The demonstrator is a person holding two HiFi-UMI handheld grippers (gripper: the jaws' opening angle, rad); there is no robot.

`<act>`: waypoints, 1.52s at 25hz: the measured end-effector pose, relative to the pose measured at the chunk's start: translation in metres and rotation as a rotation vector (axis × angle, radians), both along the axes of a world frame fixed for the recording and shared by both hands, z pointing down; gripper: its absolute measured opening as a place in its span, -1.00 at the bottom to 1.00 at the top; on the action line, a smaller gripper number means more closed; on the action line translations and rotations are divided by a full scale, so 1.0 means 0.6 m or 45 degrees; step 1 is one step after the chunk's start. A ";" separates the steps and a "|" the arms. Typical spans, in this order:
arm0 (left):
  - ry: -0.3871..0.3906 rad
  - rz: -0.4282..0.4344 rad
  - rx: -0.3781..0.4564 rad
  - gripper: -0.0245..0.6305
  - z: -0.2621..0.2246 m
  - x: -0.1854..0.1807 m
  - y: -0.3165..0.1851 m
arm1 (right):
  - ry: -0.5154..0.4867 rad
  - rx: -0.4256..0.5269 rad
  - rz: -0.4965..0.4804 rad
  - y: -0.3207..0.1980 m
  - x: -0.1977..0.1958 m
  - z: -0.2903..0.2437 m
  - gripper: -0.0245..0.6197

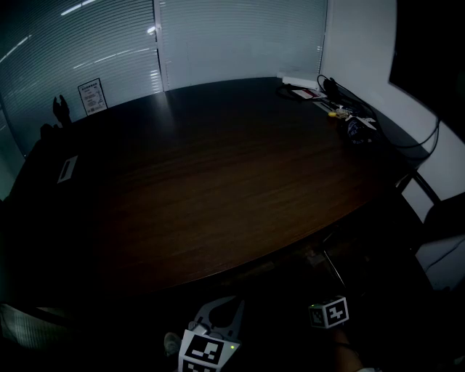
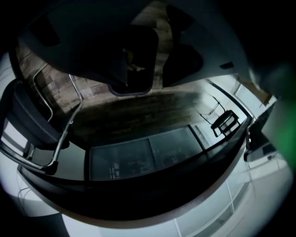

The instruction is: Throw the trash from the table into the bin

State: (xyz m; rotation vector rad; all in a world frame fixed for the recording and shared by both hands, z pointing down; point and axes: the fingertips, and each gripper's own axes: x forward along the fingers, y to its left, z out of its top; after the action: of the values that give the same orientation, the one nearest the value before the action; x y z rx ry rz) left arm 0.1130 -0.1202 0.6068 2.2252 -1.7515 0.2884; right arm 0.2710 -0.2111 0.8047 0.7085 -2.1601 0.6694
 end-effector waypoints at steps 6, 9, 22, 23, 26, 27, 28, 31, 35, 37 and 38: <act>0.028 -0.018 0.016 -0.93 -0.063 -0.010 0.013 | -0.218 0.188 0.051 0.021 -0.019 -0.168 -0.23; 0.034 -0.041 0.030 -0.93 -0.120 -0.025 0.029 | -0.349 0.298 0.034 0.038 -0.049 -0.310 -0.23; -0.024 -0.307 0.170 -0.93 -0.372 -0.151 0.156 | -0.615 0.661 -0.116 0.144 -0.198 -0.727 -0.90; -0.025 -0.346 0.171 -0.93 -0.376 -0.164 0.169 | -0.619 0.655 -0.142 0.162 -0.210 -0.737 -0.90; -0.024 -0.444 0.179 -0.93 -0.395 -0.197 0.210 | -0.639 0.637 -0.223 0.218 -0.243 -0.764 -0.90; -0.027 -0.462 0.184 -0.93 -0.402 -0.201 0.221 | -0.649 0.633 -0.243 0.233 -0.252 -0.771 -0.90; -0.031 -0.474 0.189 -0.93 -0.408 -0.204 0.228 | -0.657 0.630 -0.259 0.246 -0.259 -0.776 -0.90; -0.039 -0.497 0.201 -0.93 -0.417 -0.202 0.242 | -0.664 0.626 -0.303 0.276 -0.273 -0.779 -0.90; -0.045 -0.501 0.224 -0.93 -0.432 -0.197 0.238 | -0.672 0.634 -0.330 0.287 -0.280 -0.786 -0.90; -0.051 -0.501 0.231 -0.93 -0.439 -0.197 0.232 | -0.675 0.636 -0.332 0.285 -0.281 -0.790 -0.90; -0.053 -0.500 0.234 -0.93 -0.442 -0.197 0.229 | -0.675 0.637 -0.332 0.282 -0.282 -0.791 -0.90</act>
State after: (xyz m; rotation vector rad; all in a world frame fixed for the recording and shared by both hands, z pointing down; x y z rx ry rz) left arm -0.0053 0.0169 0.3414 1.9373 -2.2645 0.0888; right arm 0.1018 -0.0416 0.3299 0.5128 -2.8990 0.1782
